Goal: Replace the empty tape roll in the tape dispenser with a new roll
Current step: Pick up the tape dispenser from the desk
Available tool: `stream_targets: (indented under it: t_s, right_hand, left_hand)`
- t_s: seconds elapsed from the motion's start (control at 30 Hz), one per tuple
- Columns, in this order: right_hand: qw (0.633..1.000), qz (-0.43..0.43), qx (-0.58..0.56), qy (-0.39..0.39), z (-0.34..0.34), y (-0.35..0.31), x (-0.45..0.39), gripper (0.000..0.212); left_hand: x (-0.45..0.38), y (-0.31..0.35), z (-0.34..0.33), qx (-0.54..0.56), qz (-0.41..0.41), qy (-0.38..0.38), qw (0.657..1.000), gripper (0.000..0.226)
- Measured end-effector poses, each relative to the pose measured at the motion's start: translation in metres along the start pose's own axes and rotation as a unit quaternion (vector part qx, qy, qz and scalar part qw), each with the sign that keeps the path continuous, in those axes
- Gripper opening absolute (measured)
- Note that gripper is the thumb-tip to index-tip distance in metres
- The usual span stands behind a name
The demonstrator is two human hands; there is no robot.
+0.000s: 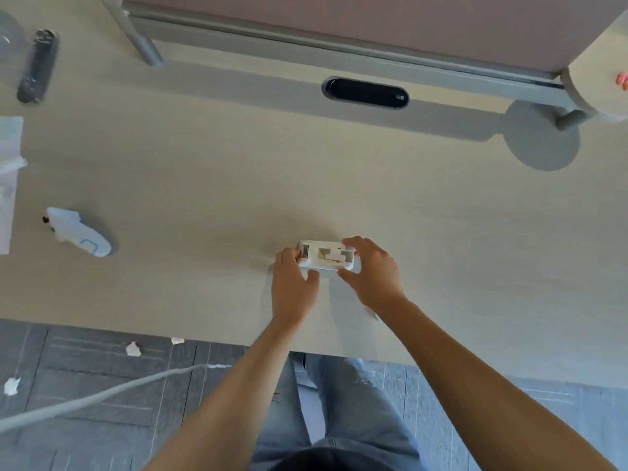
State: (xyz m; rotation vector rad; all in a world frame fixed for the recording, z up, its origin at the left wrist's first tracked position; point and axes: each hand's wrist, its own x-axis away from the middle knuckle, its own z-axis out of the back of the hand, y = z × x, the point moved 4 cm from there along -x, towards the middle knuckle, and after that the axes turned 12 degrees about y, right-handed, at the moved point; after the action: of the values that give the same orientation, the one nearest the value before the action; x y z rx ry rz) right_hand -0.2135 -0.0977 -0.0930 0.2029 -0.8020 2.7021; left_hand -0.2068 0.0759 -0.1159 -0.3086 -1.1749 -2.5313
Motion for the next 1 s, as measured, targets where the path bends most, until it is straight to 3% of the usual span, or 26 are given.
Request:
stream_targets:
  t_s: [0.1, 0.27, 0.77, 1.0]
  right_hand:
    - [1.0, 0.009, 0.0, -0.002, -0.007, 0.009, 0.026, 0.053]
    - [0.998, 0.047, 0.026, 0.011, -0.012, 0.015, 0.034, 0.055]
    - [0.99, 0.135, 0.002, 0.044, -0.02, 0.031, 0.027, 0.056]
    - [0.979, 0.172, 0.002, 0.106, -0.03, 0.037, 0.042, 0.056]
  left_hand:
    - [0.021, -0.015, 0.002, -0.007, -0.014, 0.01, 1.0, 0.036]
    - [0.033, -0.025, 0.0, -0.013, -0.086, 0.007, 0.996, 0.073]
    - [0.025, -0.061, -0.024, -0.011, -0.262, 0.137, 0.955, 0.068]
    - [0.025, -0.078, -0.027, 0.033, -0.285, 0.158, 0.945, 0.063]
